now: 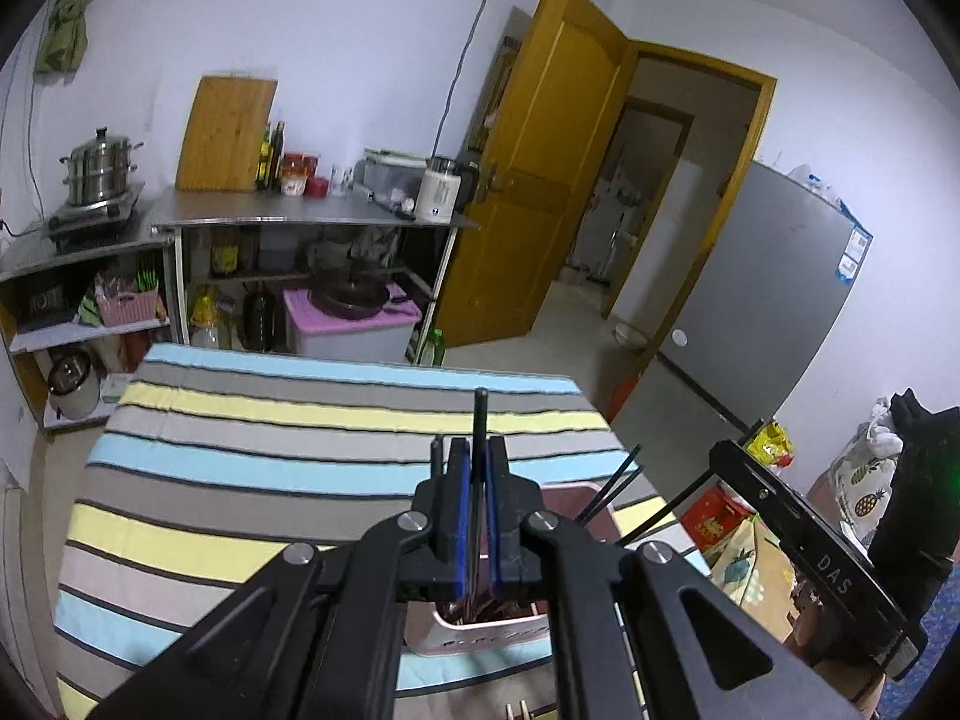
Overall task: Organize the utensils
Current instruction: 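Lower the held black chopsticks into the pink basket with both tools, then open both tools to release the chopsticks in the basket, then move both tools back down to the wooden and metal chopsticks on the cloth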
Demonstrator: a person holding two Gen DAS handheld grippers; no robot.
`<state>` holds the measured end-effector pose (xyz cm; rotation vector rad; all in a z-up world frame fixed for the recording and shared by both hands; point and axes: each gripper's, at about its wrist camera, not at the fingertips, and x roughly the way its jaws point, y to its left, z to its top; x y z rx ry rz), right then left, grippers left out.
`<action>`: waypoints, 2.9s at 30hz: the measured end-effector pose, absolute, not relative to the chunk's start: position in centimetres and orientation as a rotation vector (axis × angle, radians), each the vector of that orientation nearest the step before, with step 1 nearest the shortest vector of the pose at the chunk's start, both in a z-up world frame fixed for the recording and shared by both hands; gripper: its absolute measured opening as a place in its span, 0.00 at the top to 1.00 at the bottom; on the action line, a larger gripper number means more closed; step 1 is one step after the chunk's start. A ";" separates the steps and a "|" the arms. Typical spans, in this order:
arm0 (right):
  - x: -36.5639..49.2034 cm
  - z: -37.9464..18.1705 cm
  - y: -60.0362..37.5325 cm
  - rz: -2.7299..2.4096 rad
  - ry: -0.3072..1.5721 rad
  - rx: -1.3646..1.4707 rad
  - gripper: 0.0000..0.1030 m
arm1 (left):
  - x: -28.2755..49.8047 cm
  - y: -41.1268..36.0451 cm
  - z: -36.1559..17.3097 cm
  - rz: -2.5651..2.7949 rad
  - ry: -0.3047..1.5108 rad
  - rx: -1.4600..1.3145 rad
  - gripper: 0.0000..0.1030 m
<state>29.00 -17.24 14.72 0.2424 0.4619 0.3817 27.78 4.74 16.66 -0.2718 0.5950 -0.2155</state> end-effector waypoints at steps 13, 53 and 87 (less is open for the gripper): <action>30.2 10.7 -15.9 0.420 0.561 0.220 0.96 | 29.2 4.3 12.9 -0.190 0.678 -0.250 0.95; 16.4 9.0 -21.1 0.394 0.593 0.182 0.85 | 13.9 3.1 8.8 -0.235 0.639 -0.266 0.71; 14.3 0.1 -22.6 0.394 0.782 0.228 0.85 | 13.3 -2.0 0.1 -0.278 0.853 -0.244 0.72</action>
